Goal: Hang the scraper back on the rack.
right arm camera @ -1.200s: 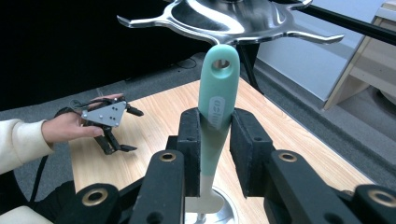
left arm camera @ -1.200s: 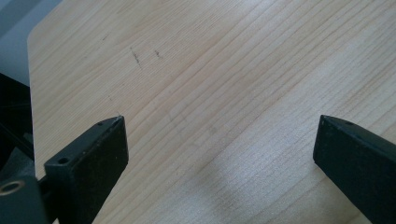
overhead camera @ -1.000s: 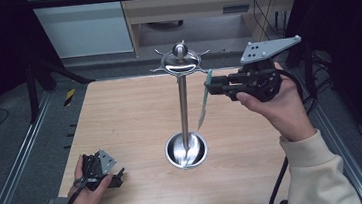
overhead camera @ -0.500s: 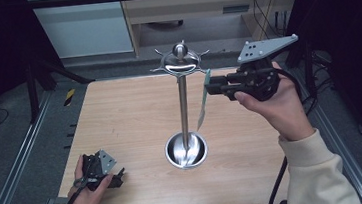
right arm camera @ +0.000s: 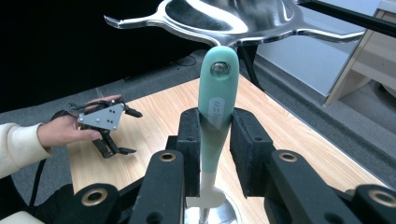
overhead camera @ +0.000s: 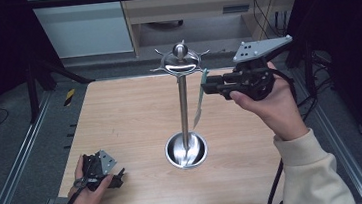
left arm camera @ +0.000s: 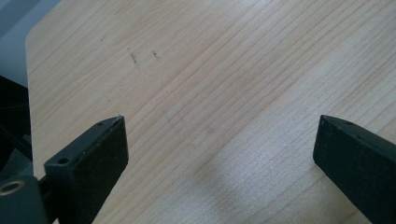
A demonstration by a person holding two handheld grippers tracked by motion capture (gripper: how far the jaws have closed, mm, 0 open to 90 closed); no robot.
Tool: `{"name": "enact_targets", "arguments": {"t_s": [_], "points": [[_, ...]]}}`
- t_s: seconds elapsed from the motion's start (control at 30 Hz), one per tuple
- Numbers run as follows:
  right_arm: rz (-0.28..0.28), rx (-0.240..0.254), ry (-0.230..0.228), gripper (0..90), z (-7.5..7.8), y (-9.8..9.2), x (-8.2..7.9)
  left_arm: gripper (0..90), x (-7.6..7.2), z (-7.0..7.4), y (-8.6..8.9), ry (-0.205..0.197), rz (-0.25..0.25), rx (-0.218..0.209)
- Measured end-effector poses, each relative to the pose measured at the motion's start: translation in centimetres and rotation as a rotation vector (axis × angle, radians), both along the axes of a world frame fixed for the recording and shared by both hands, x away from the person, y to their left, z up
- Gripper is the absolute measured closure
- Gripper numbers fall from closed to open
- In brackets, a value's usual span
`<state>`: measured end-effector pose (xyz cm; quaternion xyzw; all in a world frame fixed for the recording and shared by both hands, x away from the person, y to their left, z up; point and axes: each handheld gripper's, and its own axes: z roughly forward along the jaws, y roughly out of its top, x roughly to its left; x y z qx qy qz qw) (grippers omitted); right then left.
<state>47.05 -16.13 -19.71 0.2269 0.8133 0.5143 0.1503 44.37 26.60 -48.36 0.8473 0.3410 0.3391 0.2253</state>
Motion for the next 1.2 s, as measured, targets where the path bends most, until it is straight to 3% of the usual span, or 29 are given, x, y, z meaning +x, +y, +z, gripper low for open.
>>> {"name": "enact_targets", "arguments": {"t_s": [0.37, 0.67, 0.7, 0.73, 0.83, 0.87, 0.9, 0.97, 1.2], "points": [[-0.012, 0.045, -0.026, 69.2, -0.6, -1.0, -0.5, 3.0, 0.2, 0.0, -0.2, -0.001, -0.004, 0.003], [-0.069, 0.074, -0.033, 53.0, -1.4, -2.6, -0.8, 3.0, 0.2, 0.0, -0.2, -0.001, -0.002, 0.002], [-0.11, 0.068, -0.043, 48.8, -1.9, -2.8, -0.8, 3.0, 0.2, 0.0, -0.2, -0.004, 0.0, -0.002], [-0.11, 0.068, -0.043, 48.8, -1.9, -2.8, -0.8, 3.0, 0.2, 0.1, -0.1, -0.005, -0.001, -0.002], [-0.198, 0.061, -0.071, 34.5, -3.1, -2.9, -0.7, 3.0, 0.1, 0.1, 0.1, -0.008, 0.004, -0.008], [-0.198, 0.061, -0.071, 34.5, -3.1, -2.9, -0.7, 3.0, 0.1, 0.2, 0.1, -0.008, 0.005, -0.009], [-0.251, 0.048, -0.09, 25.9, -3.8, -2.9, -0.7, 3.0, 0.1, 0.2, 0.1, -0.008, 0.005, -0.008], [-0.293, 0.038, -0.114, 21.4, -4.7, -2.8, -0.6, 3.0, 0.0, 0.2, 0.1, -0.011, 0.004, -0.009], [-0.364, 0.04, -0.148, 13.5, -6.4, -3.3, -0.8, 3.0, 0.0, 0.2, 0.0, -0.01, 0.002, -0.009]]}}
